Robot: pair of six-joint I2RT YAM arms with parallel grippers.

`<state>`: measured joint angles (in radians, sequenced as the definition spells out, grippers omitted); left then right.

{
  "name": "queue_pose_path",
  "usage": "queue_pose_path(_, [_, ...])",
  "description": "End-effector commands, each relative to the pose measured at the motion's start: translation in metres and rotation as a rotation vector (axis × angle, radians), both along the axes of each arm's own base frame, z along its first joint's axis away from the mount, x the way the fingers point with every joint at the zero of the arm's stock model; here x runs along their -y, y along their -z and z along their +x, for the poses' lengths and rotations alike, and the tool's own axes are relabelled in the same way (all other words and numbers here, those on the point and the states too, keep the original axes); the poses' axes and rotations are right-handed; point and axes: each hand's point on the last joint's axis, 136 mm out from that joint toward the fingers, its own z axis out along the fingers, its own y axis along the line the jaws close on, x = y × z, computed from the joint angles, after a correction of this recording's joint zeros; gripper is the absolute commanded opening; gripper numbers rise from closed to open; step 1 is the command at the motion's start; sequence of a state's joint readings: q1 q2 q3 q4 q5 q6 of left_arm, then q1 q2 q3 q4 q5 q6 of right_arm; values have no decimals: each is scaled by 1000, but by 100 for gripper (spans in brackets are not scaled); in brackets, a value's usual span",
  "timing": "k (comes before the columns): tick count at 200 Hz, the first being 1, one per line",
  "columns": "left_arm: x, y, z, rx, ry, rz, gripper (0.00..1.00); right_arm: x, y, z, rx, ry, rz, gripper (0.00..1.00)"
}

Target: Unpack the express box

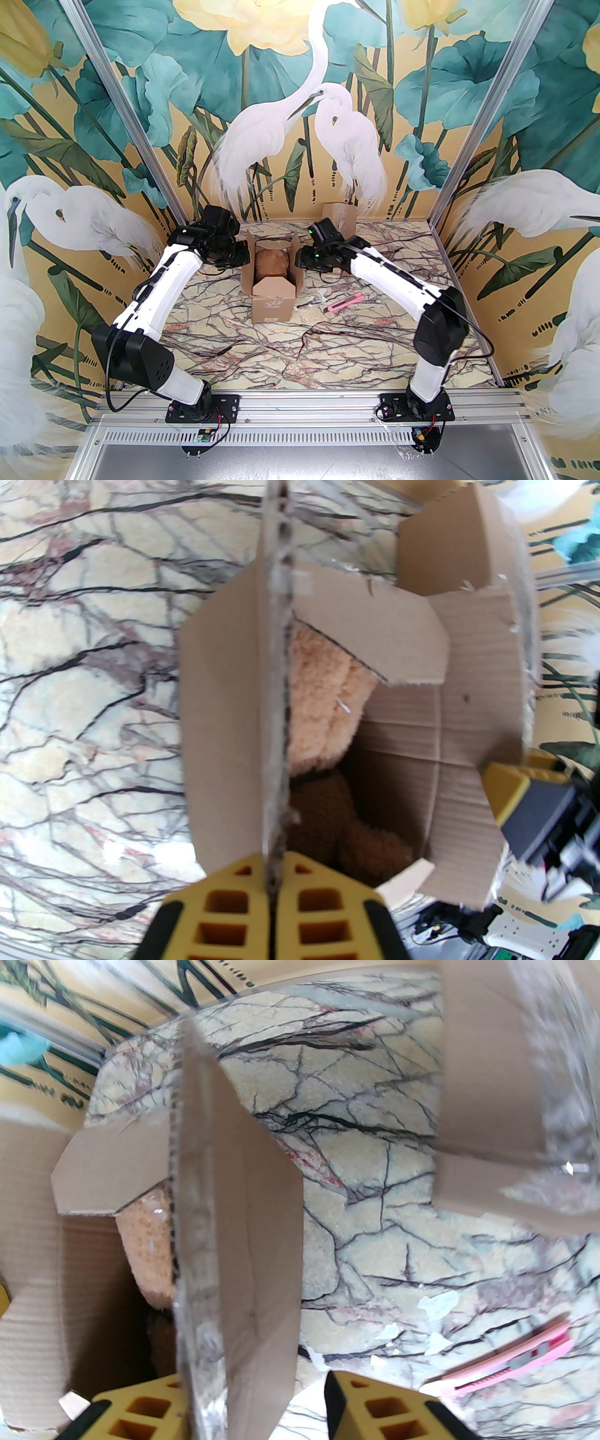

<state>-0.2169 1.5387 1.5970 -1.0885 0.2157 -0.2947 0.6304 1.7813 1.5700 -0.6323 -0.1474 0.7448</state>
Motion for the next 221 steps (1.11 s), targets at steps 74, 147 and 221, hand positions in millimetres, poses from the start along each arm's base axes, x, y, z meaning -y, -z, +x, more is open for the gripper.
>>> queue_pose_path(74, [-11,-1,0,83,37,38,0,-20,-2,0,35,-81,275,33])
queue_pose_path(147, [-8,19,0,61,56,24,0,-23,33,-2,-42,-94,352,41])
queue_pose_path(221, [-16,-37,4,156,6,53,0,23,-65,11,242,-55,36,68])
